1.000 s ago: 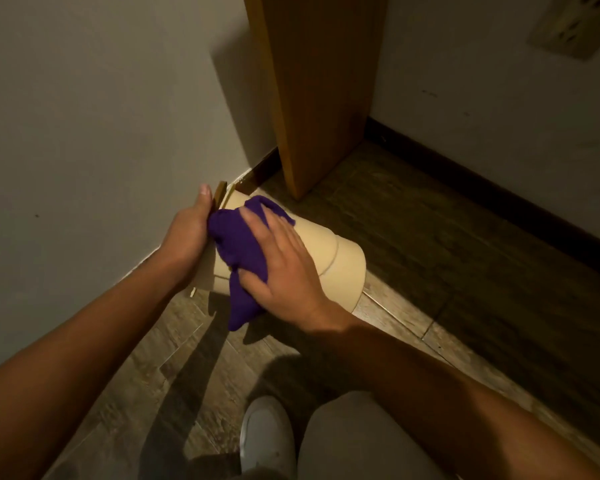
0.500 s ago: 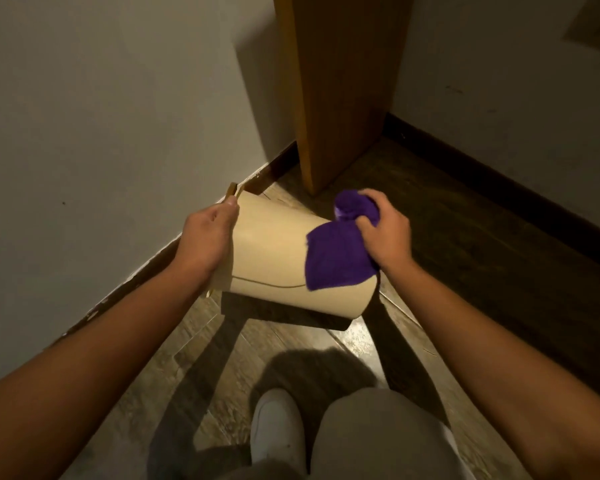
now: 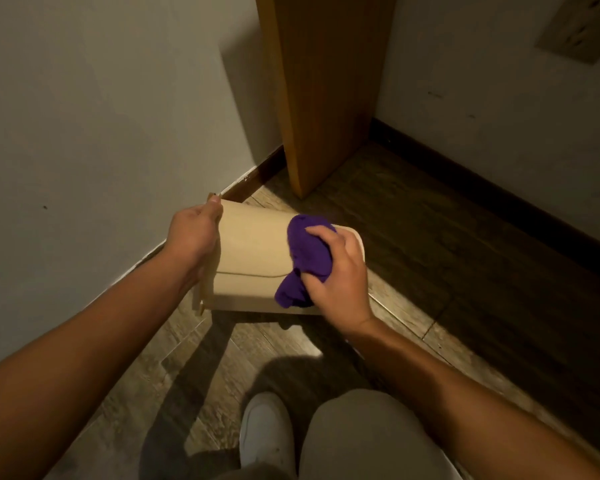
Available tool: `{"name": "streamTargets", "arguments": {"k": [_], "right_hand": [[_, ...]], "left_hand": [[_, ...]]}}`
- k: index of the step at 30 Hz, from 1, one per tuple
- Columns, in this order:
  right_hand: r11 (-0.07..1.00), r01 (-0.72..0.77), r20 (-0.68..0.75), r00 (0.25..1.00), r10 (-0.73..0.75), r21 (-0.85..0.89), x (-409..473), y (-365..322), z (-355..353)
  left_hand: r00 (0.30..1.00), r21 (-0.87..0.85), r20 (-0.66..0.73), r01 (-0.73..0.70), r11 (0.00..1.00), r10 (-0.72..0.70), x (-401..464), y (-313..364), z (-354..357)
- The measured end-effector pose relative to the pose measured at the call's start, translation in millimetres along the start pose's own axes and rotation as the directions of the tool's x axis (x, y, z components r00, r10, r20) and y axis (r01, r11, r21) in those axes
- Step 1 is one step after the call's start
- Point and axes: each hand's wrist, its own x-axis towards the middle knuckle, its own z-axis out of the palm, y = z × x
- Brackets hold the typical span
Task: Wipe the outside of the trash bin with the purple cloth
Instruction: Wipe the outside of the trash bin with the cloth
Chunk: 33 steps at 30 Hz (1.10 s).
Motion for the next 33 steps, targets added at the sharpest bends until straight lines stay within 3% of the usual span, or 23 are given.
{"name": "streamTargets", "arguments": {"k": [3, 6, 9, 13, 16, 19, 21, 23, 26, 29, 33], "right_hand": [[0.967, -0.128, 0.159, 0.983, 0.093, 0.222, 5, -28, 5], [0.918, -0.230, 0.322, 0.939, 0.122, 0.323, 34, -44, -9], [0.956, -0.206, 0.289, 0.947, 0.141, 0.209, 83, -44, -43], [0.936, -0.322, 0.438, 0.869, 0.231, 0.145, 116, -38, -67], [0.950, -0.304, 0.347, 0.900, 0.264, 0.067, 109, -30, -42], [0.938, -0.325, 0.007, 0.945, 0.326, 0.121, 95, -21, -12], [0.922, -0.311, -0.256, 0.895, 0.365, 0.228, 83, -20, 0], [0.906, -0.292, -0.338, 0.857, 0.390, 0.305, 72, -21, 11], [0.939, -0.232, -0.267, 0.916, 0.299, 0.255, 55, -20, 19], [0.995, -0.073, -0.070, 0.994, 0.078, 0.072, 33, -10, 17], [0.996, 0.079, -0.025, 0.997, -0.078, 0.047, 22, -8, 17]], "left_hand": [[1.000, 0.033, -0.001, -0.004, 0.999, 0.004, -2, -3, -4], [0.998, 0.097, 0.011, -0.067, 0.993, 0.066, -4, 2, -5], [0.985, 0.121, 0.043, -0.169, 0.978, 0.165, -6, 8, -6], [0.947, 0.132, 0.083, -0.320, 0.938, 0.312, -9, 7, -10], [0.926, 0.139, 0.112, -0.374, 0.917, 0.360, -14, 4, -6], [0.898, 0.159, 0.137, -0.437, 0.885, 0.419, -22, -3, -2], [0.877, 0.173, 0.158, -0.477, 0.862, 0.454, -27, -8, 1], [0.869, 0.169, 0.154, -0.492, 0.854, 0.470, -32, -13, 4], [0.872, 0.163, 0.137, -0.488, 0.857, 0.471, -34, -13, 6], [0.894, 0.122, 0.132, -0.444, 0.888, 0.429, -33, -9, 6], [0.918, 0.084, 0.109, -0.390, 0.917, 0.381, -30, -4, 13]]}}
